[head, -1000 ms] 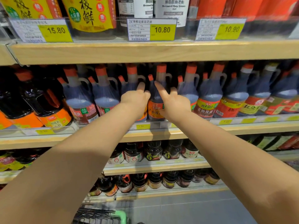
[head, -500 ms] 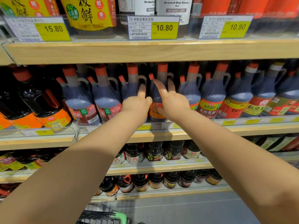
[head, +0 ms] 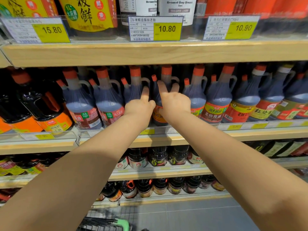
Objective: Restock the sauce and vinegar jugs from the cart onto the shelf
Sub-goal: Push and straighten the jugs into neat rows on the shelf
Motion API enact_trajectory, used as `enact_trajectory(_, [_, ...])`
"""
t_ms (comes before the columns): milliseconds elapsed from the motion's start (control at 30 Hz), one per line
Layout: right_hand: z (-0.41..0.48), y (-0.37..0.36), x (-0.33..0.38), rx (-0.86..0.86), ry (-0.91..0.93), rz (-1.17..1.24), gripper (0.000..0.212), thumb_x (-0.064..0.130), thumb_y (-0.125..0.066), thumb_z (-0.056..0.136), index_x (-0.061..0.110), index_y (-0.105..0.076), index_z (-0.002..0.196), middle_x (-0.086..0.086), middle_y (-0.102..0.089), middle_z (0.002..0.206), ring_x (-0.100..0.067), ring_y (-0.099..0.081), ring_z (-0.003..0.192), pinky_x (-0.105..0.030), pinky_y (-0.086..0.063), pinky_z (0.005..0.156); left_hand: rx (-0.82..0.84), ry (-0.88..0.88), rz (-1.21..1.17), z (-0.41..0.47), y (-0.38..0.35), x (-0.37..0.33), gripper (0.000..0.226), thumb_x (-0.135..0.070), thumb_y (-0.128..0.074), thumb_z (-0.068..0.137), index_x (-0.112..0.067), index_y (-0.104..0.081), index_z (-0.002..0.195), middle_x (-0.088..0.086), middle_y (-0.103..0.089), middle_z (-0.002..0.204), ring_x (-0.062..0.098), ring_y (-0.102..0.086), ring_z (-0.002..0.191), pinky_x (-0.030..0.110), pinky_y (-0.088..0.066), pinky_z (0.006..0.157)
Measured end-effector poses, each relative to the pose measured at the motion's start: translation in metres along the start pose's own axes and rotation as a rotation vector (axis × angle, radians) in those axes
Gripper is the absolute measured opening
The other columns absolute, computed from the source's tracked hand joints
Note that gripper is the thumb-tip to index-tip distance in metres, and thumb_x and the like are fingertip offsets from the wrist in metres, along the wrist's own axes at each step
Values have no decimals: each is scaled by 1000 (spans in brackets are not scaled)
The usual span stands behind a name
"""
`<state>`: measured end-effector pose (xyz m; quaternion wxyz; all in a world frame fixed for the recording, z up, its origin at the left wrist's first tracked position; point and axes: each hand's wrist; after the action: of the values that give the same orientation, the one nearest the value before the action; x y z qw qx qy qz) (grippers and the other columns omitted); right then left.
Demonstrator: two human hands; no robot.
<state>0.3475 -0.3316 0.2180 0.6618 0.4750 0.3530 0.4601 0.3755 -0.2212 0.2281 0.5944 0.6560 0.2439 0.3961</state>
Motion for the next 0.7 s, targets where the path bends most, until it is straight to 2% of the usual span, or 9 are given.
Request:
enact_trajectory(100, [-2, 0, -3, -12, 4, -5, 82, 24, -66, 82, 28, -13, 145, -20, -41, 127, -31, -64, 77, -26, -26, 43, -2, 2, 11, 0, 0, 1, 57, -1, -61, 77, -15, -39, 127, 17, 6, 156, 40, -57, 97, 35, -37, 60])
enact_trajectory(200, [-3, 0, -4, -22, 26, -28, 82, 23, -66, 83, 27, -14, 146, -20, -46, 124, -32, -64, 79, -30, -32, 50, 2, 8, 6, 1, -1, 1, 55, -1, -61, 77, -14, -39, 126, 17, 7, 156, 40, -57, 97, 36, -37, 60])
enact_trajectory(267, [-1, -1, -4, -28, 30, -36, 82, 22, -66, 82, 27, -14, 146, -20, -45, 123, -32, -64, 77, -30, -30, 48, 1, 11, -14, 0, 0, -1, 53, 0, -61, 77, -13, -40, 124, 18, 8, 156, 40, -58, 95, 36, -39, 60])
enact_trajectory(433, [3, 0, -2, 12, 33, -20, 83, 24, -62, 86, 29, -8, 148, -23, -35, 136, -33, -63, 85, -31, -34, 51, 29, 12, -135, -4, 8, -6, 44, 0, -54, 83, -12, -40, 122, 21, 10, 155, 41, -59, 94, 37, -39, 61])
enact_trajectory(500, [-1, 2, -7, 42, 60, 31, 76, 28, -56, 89, 29, -8, 148, -21, -32, 140, -36, -62, 92, -33, -36, 55, 21, 27, -169, -6, 12, -10, 42, -4, -54, 85, -13, -41, 124, 20, -2, 155, 40, -59, 97, 36, -39, 62])
enact_trajectory(567, [-12, 5, -20, -1, 105, 87, 60, 29, -48, 92, 27, -20, 146, -16, -37, 140, -37, -62, 93, -33, -35, 58, -64, 30, -186, -8, 16, -15, 35, -7, -52, 86, -15, -45, 120, 14, -30, 144, 38, -58, 95, 37, -38, 60])
enact_trajectory(633, [-24, 8, -40, -122, 96, 131, 48, 27, -46, 91, 20, -38, 137, -11, -47, 131, -37, -63, 85, -32, -33, 54, -179, 2, -237, -8, 22, -21, 28, -9, -49, 87, -15, -50, 114, 10, -44, 126, 36, -56, 95, 39, -41, 63])
enact_trajectory(700, [-32, 9, -64, -231, 43, 196, 42, 26, -54, 86, 12, -48, 125, -12, -50, 119, -36, -61, 74, -31, -31, 49, -248, -59, -284, -5, 26, -30, 28, -10, -48, 87, -16, -54, 113, 8, -49, 119, 33, -54, 103, 41, -45, 72])
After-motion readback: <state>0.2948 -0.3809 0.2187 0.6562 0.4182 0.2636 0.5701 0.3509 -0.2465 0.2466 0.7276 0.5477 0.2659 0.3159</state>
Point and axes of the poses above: each hand's wrist, its own z-axis towards the middle knuckle, its own y-axis out of the back of the hand, x = y × z
